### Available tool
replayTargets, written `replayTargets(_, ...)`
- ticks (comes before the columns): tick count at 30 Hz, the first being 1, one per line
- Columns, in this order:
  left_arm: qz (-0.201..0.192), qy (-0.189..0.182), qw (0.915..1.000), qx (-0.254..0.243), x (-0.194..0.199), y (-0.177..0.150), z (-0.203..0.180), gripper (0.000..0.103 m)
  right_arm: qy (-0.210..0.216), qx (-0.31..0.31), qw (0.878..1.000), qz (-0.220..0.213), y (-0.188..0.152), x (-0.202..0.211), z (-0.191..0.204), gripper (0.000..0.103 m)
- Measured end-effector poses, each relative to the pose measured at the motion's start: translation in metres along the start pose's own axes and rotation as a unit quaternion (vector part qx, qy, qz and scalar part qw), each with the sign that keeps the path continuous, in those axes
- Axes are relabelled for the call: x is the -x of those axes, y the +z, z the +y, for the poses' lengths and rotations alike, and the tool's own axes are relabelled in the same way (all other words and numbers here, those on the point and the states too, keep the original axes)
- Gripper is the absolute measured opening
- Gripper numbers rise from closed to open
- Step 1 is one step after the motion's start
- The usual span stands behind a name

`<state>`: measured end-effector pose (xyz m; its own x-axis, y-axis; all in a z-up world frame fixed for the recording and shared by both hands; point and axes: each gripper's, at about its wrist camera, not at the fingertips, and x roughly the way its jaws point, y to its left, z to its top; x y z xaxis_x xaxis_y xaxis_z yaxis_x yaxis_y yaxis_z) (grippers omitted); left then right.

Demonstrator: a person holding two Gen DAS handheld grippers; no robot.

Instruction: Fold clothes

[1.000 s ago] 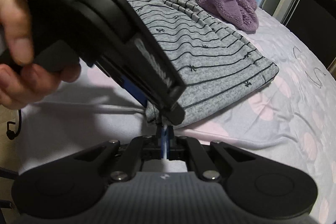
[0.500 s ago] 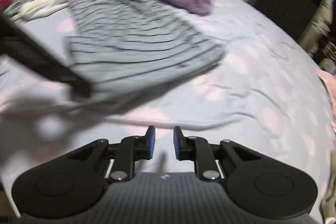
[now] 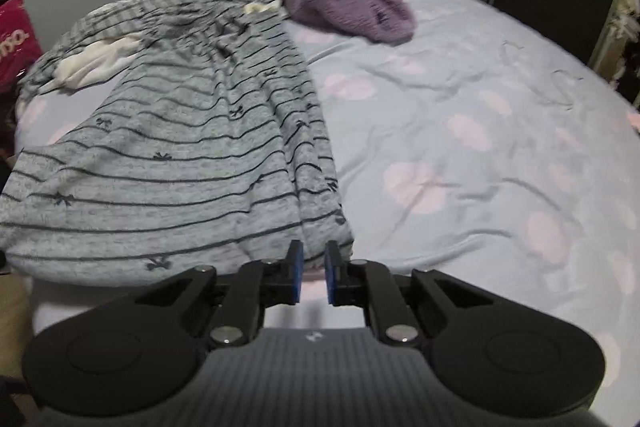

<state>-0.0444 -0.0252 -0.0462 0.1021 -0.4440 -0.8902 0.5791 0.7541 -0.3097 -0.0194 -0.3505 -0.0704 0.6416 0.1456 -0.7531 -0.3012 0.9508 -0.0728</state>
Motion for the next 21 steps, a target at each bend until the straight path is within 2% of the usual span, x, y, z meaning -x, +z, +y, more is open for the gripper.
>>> replayTargets(5,0.006,-0.008,0.9997,0.024,-0.009,0.000,0.016,0.007,-0.018,0.031,0.999,0.006,-0.002,-0.008,0.013,0.014)
replayTargets(7,0.007,-0.011,0.9995,0.030,-0.014,0.000,0.019,0.007,-0.024,0.016,1.000,0.006,0.002,-0.013,0.004,0.023)
replayTargets(9,0.008,-0.014,0.9992,0.036,-0.019,-0.001,0.022,0.007,-0.020,-0.009,1.000,0.010,0.007,-0.021,-0.006,0.023)
replayTargets(11,0.009,-0.016,0.9992,0.037,-0.019,-0.001,0.024,0.007,0.004,-0.046,0.999,0.021,0.012,-0.031,-0.017,0.024)
replayTargets(13,0.014,-0.014,0.9992,0.035,-0.019,-0.001,0.024,0.007,0.044,-0.083,0.995,0.042,0.014,-0.042,-0.027,0.008)
replayTargets(15,0.013,-0.014,0.9992,0.035,-0.019,-0.001,0.024,0.007,0.045,-0.098,0.993,0.042,0.014,-0.043,-0.030,0.006)
replayTargets(21,0.017,-0.009,0.9994,0.029,-0.017,-0.005,0.028,0.007,-0.022,-0.107,0.993,0.038,0.014,-0.040,-0.040,0.002)
